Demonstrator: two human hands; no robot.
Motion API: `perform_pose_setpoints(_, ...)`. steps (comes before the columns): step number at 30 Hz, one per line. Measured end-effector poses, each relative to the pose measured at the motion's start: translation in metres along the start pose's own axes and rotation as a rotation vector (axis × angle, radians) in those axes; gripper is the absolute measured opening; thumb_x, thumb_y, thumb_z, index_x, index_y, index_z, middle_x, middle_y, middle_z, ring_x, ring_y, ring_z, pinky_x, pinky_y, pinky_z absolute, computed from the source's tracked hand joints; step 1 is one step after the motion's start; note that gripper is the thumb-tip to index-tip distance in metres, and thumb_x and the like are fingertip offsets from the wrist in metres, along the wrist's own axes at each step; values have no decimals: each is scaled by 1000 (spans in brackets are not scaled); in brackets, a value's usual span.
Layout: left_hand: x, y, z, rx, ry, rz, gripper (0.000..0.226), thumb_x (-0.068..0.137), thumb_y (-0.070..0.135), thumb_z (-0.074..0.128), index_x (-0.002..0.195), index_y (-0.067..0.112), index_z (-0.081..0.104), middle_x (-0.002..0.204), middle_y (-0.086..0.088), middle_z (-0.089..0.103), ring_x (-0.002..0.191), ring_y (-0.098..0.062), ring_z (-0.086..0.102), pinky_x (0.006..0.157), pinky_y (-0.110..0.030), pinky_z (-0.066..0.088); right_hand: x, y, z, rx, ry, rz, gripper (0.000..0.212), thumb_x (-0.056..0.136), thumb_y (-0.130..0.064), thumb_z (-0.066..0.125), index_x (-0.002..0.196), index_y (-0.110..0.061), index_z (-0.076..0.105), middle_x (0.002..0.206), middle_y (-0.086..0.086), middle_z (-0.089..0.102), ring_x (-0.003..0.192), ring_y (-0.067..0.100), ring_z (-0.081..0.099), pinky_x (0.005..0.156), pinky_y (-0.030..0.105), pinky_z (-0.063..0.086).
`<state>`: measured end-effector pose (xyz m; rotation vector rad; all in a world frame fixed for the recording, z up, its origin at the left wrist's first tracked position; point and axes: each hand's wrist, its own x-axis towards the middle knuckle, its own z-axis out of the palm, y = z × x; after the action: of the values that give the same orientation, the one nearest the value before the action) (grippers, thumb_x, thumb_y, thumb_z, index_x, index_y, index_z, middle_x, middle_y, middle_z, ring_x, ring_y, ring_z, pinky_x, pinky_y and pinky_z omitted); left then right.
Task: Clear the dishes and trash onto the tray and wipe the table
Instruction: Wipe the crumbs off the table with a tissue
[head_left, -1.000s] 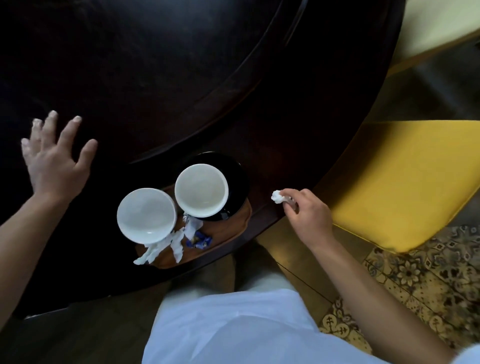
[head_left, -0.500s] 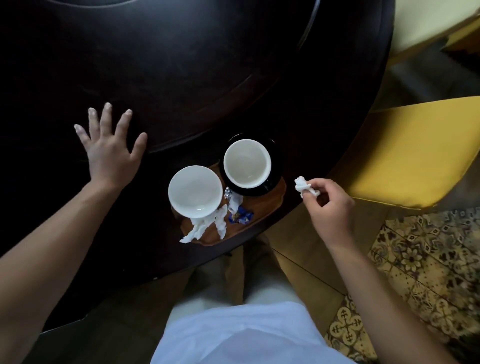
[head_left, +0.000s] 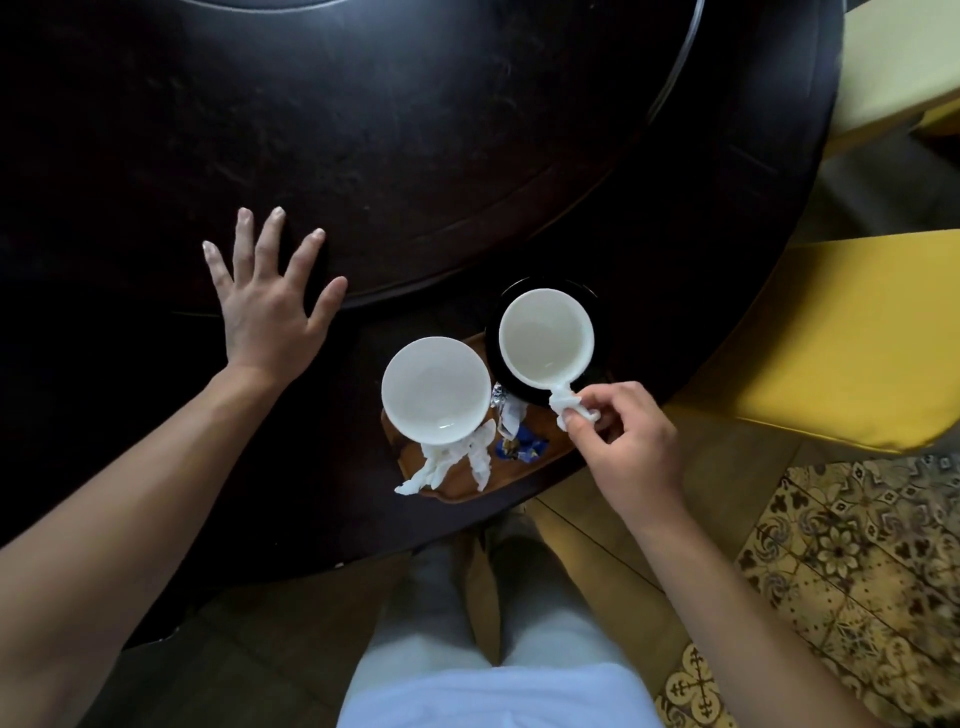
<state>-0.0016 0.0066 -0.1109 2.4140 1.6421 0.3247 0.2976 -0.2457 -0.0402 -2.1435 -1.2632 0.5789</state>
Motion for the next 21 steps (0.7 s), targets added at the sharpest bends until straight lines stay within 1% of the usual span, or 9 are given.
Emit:
perform_pose_setpoints(2, -2, -1, 2, 22, 6, 6, 63, 105, 60, 37, 157, 24, 43, 170, -11, 25, 161, -35, 8, 121, -58, -10, -3, 3, 10, -15, -18, -2, 20, 87, -28, 79, 103, -17, 73, 100, -7, 59, 88, 9, 61, 67, 23, 55)
perform_pose_setpoints(3, -2, 0, 2, 27, 9, -4, 63, 105, 61, 36, 157, 25, 42, 171, -10, 25, 161, -34, 9, 121, -55, -12, -4, 5, 14, -17, -20, 5, 20, 86, -28, 80, 103, -18, 74, 98, -8, 57, 87, 7, 60, 66, 23, 54)
perform_pose_setpoints(5, -3, 1, 3, 22, 13, -28, 63, 105, 61, 36, 158, 27, 41, 171, -8, 24, 161, -32, 10, 122, -51, -15, -8, 9, 20, -19, -26, 5, 20, 85, -26, 81, 103, -18, 76, 92, -11, 54, 81, 2, 57, 63, 18, 49)
perform_pose_setpoints(7, -4, 1, 5, 21, 21, -31, 61, 106, 61, 37, 158, 28, 40, 172, -7, 24, 161, -31, 10, 123, -54, -11, -12, 12, 25, -19, -47, -12, 19, 86, -24, 80, 103, -19, 76, 88, -11, 55, 76, 4, 56, 60, 18, 48)
perform_pose_setpoints(10, -4, 0, 7, 23, 26, -31, 61, 106, 61, 36, 158, 29, 40, 172, -7, 24, 161, -32, 11, 124, -58, -4, -18, 16, 31, 0, -53, -25, 18, 86, -21, 80, 103, -18, 76, 88, -8, 59, 74, 7, 58, 61, 26, 53)
perform_pose_setpoints(14, -7, 1, 9, 47, 28, -51, 61, 107, 61, 32, 159, 30, 37, 173, -5, 21, 161, -34, 8, 125, -59, -3, -16, 27, 30, -42, 19, -24, 16, 88, -18, 78, 104, -14, 75, 94, -3, 64, 78, 11, 63, 64, 35, 58)
perform_pose_setpoints(17, -8, 2, 11, 59, 26, -63, 60, 108, 60, 30, 160, 30, 36, 173, -5, 19, 161, -34, 9, 125, -58, -4, -16, 34, 30, -91, 26, -17, 17, 90, -15, 75, 106, -10, 75, 96, -1, 66, 81, 14, 64, 66, 35, 60)
perform_pose_setpoints(21, -7, 3, 10, 62, 23, -71, 61, 108, 61, 28, 160, 30, 35, 173, -4, 19, 161, -33, 10, 125, -57, -4, -19, 37, 33, -104, 15, -7, 19, 89, -14, 76, 107, -9, 75, 98, -1, 67, 85, 12, 64, 69, 31, 59)
